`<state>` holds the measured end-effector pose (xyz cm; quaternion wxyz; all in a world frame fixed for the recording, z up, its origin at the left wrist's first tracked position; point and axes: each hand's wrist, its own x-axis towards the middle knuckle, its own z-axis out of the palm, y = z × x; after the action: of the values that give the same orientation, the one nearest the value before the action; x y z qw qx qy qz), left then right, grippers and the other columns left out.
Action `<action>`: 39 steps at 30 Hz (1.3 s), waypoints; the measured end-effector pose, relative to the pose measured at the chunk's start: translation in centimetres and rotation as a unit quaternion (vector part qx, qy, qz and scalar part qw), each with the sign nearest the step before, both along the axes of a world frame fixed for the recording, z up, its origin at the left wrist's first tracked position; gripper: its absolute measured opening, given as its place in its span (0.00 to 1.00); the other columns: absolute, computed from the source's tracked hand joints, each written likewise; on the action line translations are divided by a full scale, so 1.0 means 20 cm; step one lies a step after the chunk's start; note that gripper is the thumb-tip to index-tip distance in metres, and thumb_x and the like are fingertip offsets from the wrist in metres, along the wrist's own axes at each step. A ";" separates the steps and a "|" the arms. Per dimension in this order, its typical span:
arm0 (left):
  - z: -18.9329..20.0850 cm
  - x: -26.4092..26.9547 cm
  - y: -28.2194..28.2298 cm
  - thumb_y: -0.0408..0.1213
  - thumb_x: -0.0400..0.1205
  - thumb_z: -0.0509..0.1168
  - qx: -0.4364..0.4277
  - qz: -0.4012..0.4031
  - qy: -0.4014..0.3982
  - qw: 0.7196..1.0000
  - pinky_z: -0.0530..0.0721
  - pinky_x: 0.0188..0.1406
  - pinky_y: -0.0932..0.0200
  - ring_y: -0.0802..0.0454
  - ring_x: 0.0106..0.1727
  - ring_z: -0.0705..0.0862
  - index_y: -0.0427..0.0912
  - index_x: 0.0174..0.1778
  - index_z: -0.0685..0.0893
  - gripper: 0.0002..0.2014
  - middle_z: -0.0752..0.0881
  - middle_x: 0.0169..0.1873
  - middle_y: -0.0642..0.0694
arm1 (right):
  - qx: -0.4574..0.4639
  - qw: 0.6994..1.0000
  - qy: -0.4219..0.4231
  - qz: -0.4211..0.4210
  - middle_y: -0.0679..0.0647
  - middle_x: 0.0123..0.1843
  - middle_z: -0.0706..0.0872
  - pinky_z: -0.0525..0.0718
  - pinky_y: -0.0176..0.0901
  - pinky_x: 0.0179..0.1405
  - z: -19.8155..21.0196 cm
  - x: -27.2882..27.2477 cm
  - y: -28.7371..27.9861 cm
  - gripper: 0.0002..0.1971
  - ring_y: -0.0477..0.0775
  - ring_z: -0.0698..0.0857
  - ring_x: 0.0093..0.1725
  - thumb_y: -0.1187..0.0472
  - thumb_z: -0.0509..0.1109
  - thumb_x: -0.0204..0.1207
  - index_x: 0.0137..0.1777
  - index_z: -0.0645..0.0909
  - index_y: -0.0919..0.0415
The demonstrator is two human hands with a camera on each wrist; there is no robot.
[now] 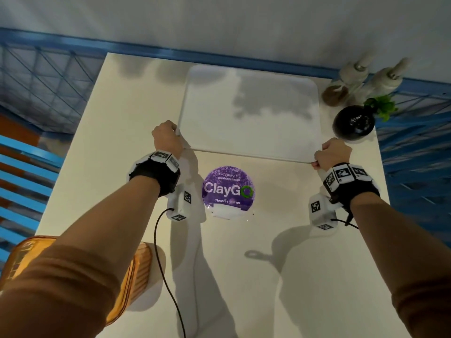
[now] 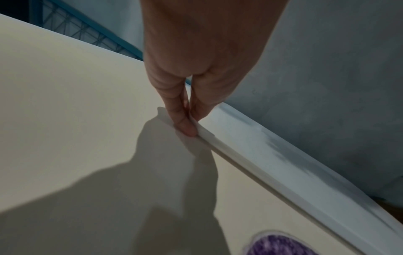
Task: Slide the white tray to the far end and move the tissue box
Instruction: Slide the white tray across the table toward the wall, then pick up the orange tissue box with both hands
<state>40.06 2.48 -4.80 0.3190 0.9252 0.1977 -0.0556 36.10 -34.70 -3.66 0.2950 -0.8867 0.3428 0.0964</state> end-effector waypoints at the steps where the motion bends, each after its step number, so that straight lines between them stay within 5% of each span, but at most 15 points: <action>1: 0.01 0.00 0.00 0.23 0.76 0.68 -0.004 -0.001 0.001 1.000 0.87 0.55 0.45 0.32 0.56 0.87 0.28 0.55 0.85 0.12 0.89 0.53 0.27 | -0.005 1.000 -0.001 0.007 0.49 0.10 0.79 0.89 0.52 0.41 0.01 0.00 0.00 0.05 0.44 0.79 0.10 0.73 0.63 0.70 0.44 0.78 0.68; 3: 0.02 -0.01 -0.01 0.25 0.77 0.67 -0.005 -0.007 0.006 1.000 0.86 0.57 0.44 0.32 0.57 0.86 0.28 0.56 0.85 0.12 0.89 0.54 0.27 | -0.014 1.000 -0.008 0.004 0.52 0.13 0.80 0.88 0.44 0.34 0.02 -0.01 0.01 0.05 0.38 0.76 0.07 0.73 0.64 0.70 0.37 0.80 0.67; 4: 0.04 -0.02 -0.01 0.26 0.77 0.67 -0.003 -0.011 0.010 1.000 0.86 0.58 0.44 0.32 0.58 0.86 0.28 0.57 0.85 0.13 0.89 0.55 0.27 | -0.009 1.000 -0.014 0.004 0.58 0.21 0.84 0.87 0.39 0.29 0.04 -0.03 0.02 0.06 0.39 0.78 0.09 0.72 0.64 0.70 0.42 0.82 0.70; 6: 0.08 -0.03 -0.01 0.30 0.79 0.66 0.006 -0.021 0.020 1.000 0.82 0.64 0.45 0.32 0.62 0.84 0.28 0.60 0.84 0.15 0.87 0.58 0.28 | -0.002 1.000 -0.021 0.001 0.66 0.43 0.87 0.86 0.43 0.34 0.07 -0.07 0.04 0.15 0.52 0.89 0.29 0.69 0.64 0.73 0.59 0.80 0.73; 9: 0.17 -0.06 -0.01 0.35 0.81 0.63 0.007 -0.022 0.020 1.000 0.79 0.67 0.49 0.34 0.68 0.80 0.30 0.68 0.79 0.20 0.83 0.66 0.30 | -0.013 0.999 -0.040 0.029 0.69 0.62 0.85 0.79 0.45 0.49 0.17 -0.15 0.08 0.18 0.67 0.86 0.57 0.66 0.64 0.76 0.65 0.77 0.70; 12: 0.32 -0.11 -0.02 0.38 0.81 0.64 -0.008 -0.048 0.006 0.999 0.77 0.67 0.51 0.37 0.68 0.81 0.34 0.70 0.78 0.22 0.84 0.66 0.33 | -0.013 0.994 -0.058 0.091 0.68 0.58 0.86 0.76 0.42 0.53 0.33 -0.23 0.12 0.16 0.66 0.84 0.60 0.65 0.65 0.76 0.63 0.80 0.68; 15: 0.53 -0.25 -0.06 0.37 0.80 0.65 -0.043 -0.103 -0.021 0.994 0.78 0.68 0.51 0.35 0.62 0.85 0.35 0.66 0.81 0.18 0.88 0.59 0.35 | 0.008 0.983 -0.088 0.161 0.61 0.48 0.84 0.72 0.38 0.47 0.53 -0.37 0.18 0.14 0.59 0.82 0.50 0.66 0.65 0.76 0.60 0.82 0.67; 23: 0.94 -1.03 -0.02 0.38 0.80 0.66 -0.080 -0.161 -0.086 0.980 0.87 0.56 0.48 0.47 0.48 0.84 0.41 0.61 0.85 0.14 0.89 0.53 0.41 | 0.006 0.922 -0.103 0.372 0.55 0.52 0.84 0.73 0.38 0.49 0.82 -0.98 0.42 0.11 0.53 0.82 0.47 0.61 0.68 0.76 0.56 0.85 0.59; 27: 1.01 -1.47 0.11 0.37 0.80 0.66 -0.099 -0.123 -0.075 0.985 0.90 0.52 0.42 0.36 0.51 0.89 0.43 0.61 0.86 0.14 0.89 0.50 0.44 | 0.036 0.895 -0.088 0.435 0.54 0.52 0.84 0.75 0.39 0.47 0.86 -1.23 0.56 0.11 0.54 0.83 0.46 0.61 0.68 0.76 0.57 0.85 0.59; 31: 0.98 -1.80 0.33 0.37 0.81 0.65 -0.098 -0.081 -0.073 0.989 0.91 0.51 0.42 0.42 0.52 0.90 0.44 0.62 0.85 0.13 0.89 0.52 0.45 | 0.084 0.881 -0.067 0.461 0.52 0.47 0.84 0.74 0.30 0.37 0.81 -1.40 0.75 0.11 0.41 0.81 0.38 0.61 0.69 0.76 0.58 0.84 0.57; 36: 0.87 -1.98 0.68 0.37 0.83 0.64 -0.132 0.063 -0.112 0.983 0.89 0.48 0.51 0.48 0.47 0.87 0.40 0.63 0.84 0.14 0.87 0.50 0.41 | 0.153 0.870 -0.019 0.469 0.58 0.51 0.87 0.75 0.40 0.42 0.70 -1.50 1.04 0.15 0.57 0.86 0.48 0.56 0.66 0.77 0.63 0.80 0.57; 39: 0.77 -1.99 0.85 0.36 0.83 0.63 -0.167 0.122 -0.124 0.971 0.87 0.43 0.56 0.56 0.41 0.83 0.36 0.62 0.84 0.14 0.83 0.42 0.48 | 0.161 0.872 0.013 0.462 0.62 0.55 0.86 0.76 0.45 0.49 0.63 -1.47 1.23 0.18 0.60 0.85 0.55 0.55 0.64 0.78 0.66 0.78 0.58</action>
<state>0.19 19.39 10.61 0.4950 0.8277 0.2558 0.0664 6.75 -10.04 8.90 0.3505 -0.8830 -0.1223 0.2874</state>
